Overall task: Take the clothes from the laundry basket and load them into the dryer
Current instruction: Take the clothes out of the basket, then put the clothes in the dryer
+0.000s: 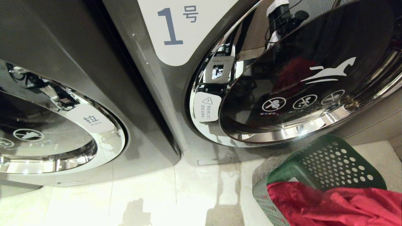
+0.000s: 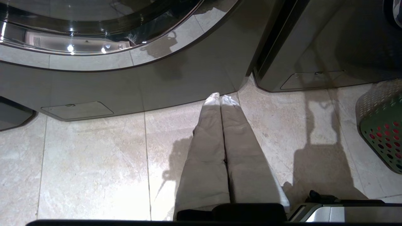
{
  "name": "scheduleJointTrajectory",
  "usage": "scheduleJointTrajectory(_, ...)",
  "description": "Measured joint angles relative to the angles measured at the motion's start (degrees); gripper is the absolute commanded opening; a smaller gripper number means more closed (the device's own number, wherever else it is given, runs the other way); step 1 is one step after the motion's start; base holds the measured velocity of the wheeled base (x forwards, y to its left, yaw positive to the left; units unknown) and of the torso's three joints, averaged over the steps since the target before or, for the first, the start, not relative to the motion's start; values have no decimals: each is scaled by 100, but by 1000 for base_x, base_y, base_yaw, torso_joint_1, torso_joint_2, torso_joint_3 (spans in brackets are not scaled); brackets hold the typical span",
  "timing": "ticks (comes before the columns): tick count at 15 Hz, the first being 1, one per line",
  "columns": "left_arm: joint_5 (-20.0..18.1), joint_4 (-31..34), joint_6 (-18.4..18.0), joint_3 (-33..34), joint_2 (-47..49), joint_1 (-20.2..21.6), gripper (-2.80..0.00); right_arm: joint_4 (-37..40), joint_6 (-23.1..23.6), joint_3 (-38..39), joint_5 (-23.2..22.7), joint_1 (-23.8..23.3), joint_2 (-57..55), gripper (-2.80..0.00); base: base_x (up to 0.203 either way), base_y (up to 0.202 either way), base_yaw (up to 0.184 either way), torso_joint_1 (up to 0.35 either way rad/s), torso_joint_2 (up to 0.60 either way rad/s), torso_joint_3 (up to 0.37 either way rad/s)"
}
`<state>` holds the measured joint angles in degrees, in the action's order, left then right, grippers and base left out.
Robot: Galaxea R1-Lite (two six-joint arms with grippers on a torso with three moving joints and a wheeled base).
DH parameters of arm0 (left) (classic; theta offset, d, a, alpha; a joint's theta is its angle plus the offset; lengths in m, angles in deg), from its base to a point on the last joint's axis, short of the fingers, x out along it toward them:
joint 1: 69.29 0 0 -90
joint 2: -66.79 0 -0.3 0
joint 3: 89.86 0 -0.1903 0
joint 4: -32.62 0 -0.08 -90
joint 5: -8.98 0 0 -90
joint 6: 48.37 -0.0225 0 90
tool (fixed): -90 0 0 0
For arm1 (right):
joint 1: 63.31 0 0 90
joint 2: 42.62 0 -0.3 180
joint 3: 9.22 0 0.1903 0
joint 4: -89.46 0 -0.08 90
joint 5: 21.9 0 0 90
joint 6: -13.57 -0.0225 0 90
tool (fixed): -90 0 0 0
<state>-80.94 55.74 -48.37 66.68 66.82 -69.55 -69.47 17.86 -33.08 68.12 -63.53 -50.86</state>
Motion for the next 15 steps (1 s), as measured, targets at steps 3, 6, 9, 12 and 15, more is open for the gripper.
scheduleJointTrajectory(3,0,0,0,0,0,0,-280,322,148,5,-175,-19,501,-280,0,0,0,0,0,0)
scheduleJointTrajectory(6,0,0,0,0,0,0,-280,234,-1,41,-104,-21,742,-280,0,0,0,0,0,0)
scheduleJointTrajectory(9,0,0,0,0,0,0,-280,227,-107,46,-78,-21,820,-280,0,0,0,0,0,0)
scheduleJointTrajectory(12,0,0,0,0,0,0,-280,232,-94,49,-60,-21,835,-280,0,0,0,0,0,0)
scheduleJointTrajectory(15,0,0,-2,0,0,0,-280,237,-133,49,-32,-21,840,-280,0,0,0,0,0,0)
